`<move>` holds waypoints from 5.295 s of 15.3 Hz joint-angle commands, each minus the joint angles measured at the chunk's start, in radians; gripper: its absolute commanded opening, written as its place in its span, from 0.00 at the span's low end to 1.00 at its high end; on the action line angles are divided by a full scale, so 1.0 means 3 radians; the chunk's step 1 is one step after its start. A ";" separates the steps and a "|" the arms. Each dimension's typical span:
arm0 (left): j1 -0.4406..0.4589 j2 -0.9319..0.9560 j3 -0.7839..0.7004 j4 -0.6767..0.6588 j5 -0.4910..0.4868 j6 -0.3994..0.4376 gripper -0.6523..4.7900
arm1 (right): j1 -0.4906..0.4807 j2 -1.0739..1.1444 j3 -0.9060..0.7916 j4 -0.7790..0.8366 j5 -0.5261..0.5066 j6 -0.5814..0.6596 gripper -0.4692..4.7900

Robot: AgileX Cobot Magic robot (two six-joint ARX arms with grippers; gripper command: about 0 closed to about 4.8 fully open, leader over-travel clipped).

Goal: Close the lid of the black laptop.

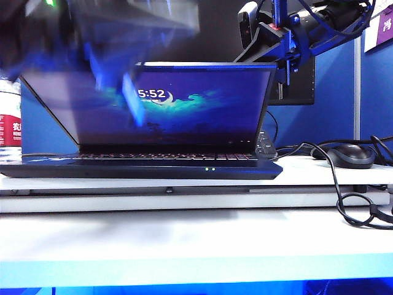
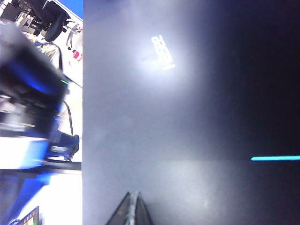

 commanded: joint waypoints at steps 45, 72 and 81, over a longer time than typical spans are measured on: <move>0.0718 -0.1844 0.0046 -0.0806 -0.3553 0.0608 0.11 | 0.0053 -0.1059 -0.0788 0.0251 0.0006 -0.0081 0.09; 0.0718 -0.4084 -0.0791 -0.2141 -0.4284 0.0264 0.11 | 0.0052 -0.6148 -0.3249 0.1434 0.3282 0.1662 0.09; 0.0720 -0.4086 -0.0797 -0.2227 -0.4534 0.0591 0.11 | 0.0052 -0.6148 -0.3249 0.1342 0.3282 0.1662 0.09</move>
